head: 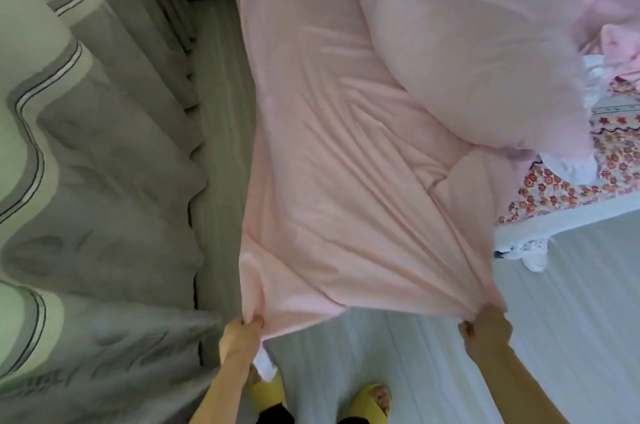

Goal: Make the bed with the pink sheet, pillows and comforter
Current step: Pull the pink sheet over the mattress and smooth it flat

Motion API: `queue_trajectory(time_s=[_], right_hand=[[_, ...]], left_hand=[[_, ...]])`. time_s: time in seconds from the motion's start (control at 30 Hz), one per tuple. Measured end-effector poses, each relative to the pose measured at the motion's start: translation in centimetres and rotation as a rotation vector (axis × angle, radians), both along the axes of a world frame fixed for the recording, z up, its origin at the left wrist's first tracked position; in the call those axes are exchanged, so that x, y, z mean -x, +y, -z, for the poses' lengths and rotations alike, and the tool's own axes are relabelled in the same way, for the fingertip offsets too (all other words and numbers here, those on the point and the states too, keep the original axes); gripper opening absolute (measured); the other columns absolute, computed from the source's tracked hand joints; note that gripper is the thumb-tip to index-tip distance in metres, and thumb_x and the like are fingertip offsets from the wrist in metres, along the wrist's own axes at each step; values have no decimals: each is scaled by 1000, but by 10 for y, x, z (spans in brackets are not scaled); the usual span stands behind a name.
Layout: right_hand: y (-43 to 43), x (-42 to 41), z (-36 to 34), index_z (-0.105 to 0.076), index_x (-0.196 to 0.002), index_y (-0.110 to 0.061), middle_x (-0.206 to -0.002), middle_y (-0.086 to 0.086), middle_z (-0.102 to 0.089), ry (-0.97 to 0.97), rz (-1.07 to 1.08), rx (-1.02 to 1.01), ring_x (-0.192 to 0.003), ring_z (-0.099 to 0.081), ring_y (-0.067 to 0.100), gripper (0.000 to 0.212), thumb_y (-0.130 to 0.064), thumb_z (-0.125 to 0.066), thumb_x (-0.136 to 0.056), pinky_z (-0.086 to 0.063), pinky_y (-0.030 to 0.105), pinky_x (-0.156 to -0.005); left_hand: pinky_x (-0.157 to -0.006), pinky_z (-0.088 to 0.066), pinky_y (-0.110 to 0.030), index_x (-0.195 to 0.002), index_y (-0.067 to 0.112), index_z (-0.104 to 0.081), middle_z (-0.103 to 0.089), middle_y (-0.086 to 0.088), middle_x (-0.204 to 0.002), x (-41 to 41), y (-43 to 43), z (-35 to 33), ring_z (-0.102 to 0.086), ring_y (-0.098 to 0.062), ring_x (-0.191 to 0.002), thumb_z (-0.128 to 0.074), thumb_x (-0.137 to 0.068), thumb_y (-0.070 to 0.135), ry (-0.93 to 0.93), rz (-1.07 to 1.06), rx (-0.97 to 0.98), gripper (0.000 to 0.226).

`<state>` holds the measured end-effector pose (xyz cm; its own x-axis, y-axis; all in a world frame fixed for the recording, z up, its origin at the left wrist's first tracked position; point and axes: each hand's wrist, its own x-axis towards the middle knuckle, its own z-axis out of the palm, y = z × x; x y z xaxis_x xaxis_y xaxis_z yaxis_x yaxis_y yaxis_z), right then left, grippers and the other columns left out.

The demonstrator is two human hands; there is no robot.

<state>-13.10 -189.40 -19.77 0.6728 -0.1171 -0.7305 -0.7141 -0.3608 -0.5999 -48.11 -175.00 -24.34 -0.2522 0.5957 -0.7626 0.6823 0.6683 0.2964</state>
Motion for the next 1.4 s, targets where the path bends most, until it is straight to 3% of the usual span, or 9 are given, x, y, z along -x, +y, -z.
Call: queue_trajectory(time_s=[0.23,0.43,0.57,0.63,0.8,0.97,1.1,1.3,1.4], right_hand=[[-35,1,22,-50,-80,-6,-67,7,-41,-99,-231,176,-55,-36,23,25,-24,-42,-94,-30,32,-54],[-54,46,76,-56,-114,5,-104,29,-59,-178,-543,314,-94,-57,41,45,-33,-36,-102,-40,45,-81],[-63,65,114,-52,-99,-9,-98,25,-64,-128,-499,291,-86,-61,41,54,-55,-29,-81,-47,50,-82],[-68,60,136,-53,-100,-10,-94,22,-66,-95,-480,284,-83,-63,41,48,-47,-33,-77,-49,49,-81],[-39,52,87,-59,-106,1,-76,12,-60,-52,-492,202,-69,-58,30,24,-19,-53,-93,-53,49,-77],[-21,13,67,-45,-120,-18,-93,1,-55,-11,-508,32,-93,-65,28,28,-24,-59,-97,-54,39,-86],[-4,-36,59,-50,-114,-14,-89,4,-59,-91,-639,26,-83,-63,24,23,-25,-60,-96,-50,37,-78],[24,-146,45,-48,-125,-17,-119,7,-59,-201,-766,93,-102,-59,28,52,-48,-63,-86,-44,35,-86],[40,-198,51,-43,-129,-15,-123,8,-59,-168,-725,0,-104,-63,30,52,-39,-68,-90,-51,43,-92]], left_hand=[[-88,-49,-36,-127,10,-55,-63,-14,-116,37,-65,13,-59,-31,-95,-44,-91,31,233,93,172,43],[-99,-44,-41,-138,18,-42,-51,-13,-131,58,-84,46,-52,-34,-115,-47,-90,39,203,97,142,53],[-101,-43,-40,-144,19,-36,-46,-17,-135,51,-88,70,-50,-36,-119,-56,-80,43,66,32,117,71],[-98,-43,-33,-145,17,-33,-43,-16,-139,31,-86,66,-50,-33,-121,-59,-82,34,-26,47,143,70],[-89,-39,-21,-140,18,-41,-45,-8,-141,-37,-73,59,-51,-24,-121,-61,-91,30,-195,89,102,54],[-100,-41,-29,-137,18,-44,-48,-5,-138,-113,-61,37,-50,-24,-123,-60,-92,30,-357,122,27,49],[-100,-41,-29,-130,22,-51,-58,4,-129,-167,-53,20,-55,-19,-116,-58,-91,33,-342,188,-56,42],[-79,-37,-20,-119,22,-56,-60,6,-116,-259,-59,-6,-53,-10,-97,-62,-88,34,-329,231,-238,34],[-80,-39,-19,-119,27,-55,-56,10,-114,-308,-60,-9,-54,-3,-89,-63,-88,38,-268,328,-329,34]])
